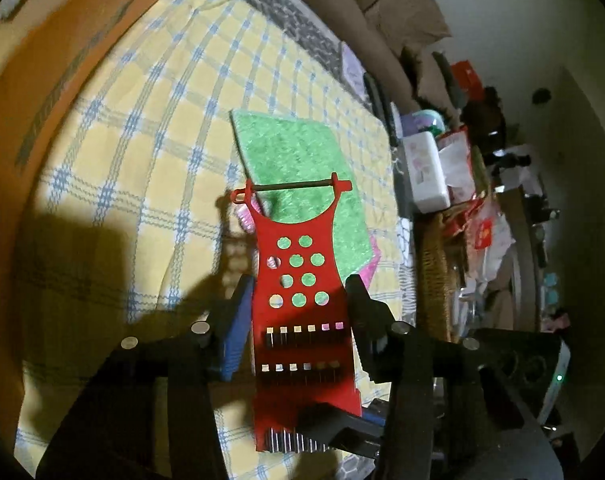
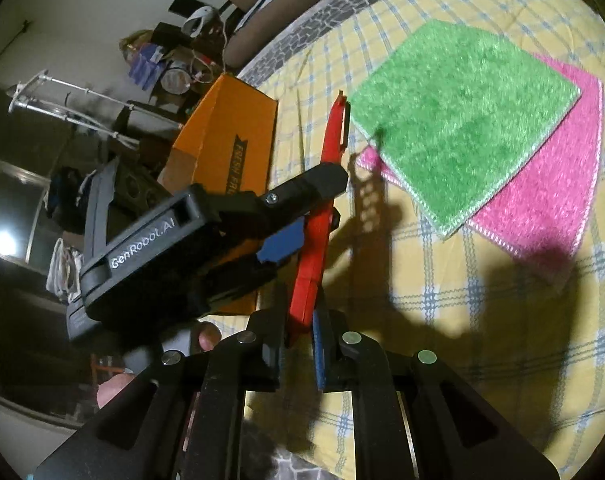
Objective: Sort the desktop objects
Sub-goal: 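Grasp the grater's blade end with left tool while right tool holds it, then carry the grater with left tool into the orange box and release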
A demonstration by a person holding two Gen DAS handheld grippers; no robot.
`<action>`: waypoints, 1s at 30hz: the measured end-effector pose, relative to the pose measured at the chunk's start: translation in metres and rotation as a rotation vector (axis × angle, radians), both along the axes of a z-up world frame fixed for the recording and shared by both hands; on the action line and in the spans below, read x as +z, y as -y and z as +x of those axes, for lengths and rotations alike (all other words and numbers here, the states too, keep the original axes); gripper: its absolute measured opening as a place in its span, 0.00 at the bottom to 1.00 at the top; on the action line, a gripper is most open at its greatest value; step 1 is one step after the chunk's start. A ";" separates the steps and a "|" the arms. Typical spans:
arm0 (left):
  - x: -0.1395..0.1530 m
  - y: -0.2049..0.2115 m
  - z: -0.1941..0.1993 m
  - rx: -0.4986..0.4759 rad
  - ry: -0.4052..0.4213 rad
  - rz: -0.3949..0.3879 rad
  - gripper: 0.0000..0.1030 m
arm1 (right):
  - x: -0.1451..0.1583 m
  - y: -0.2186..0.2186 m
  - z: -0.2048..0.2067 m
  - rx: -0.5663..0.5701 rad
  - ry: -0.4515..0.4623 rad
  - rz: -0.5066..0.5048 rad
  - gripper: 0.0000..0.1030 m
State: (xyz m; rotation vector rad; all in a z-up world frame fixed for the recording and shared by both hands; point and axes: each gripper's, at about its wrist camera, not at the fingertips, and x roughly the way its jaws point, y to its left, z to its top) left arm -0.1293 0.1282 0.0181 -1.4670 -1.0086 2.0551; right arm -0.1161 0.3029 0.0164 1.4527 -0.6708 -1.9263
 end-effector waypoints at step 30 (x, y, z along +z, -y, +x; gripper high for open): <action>0.115 0.163 0.013 0.123 -0.196 -0.075 0.41 | 0.071 0.124 0.004 0.164 -0.167 -0.131 0.10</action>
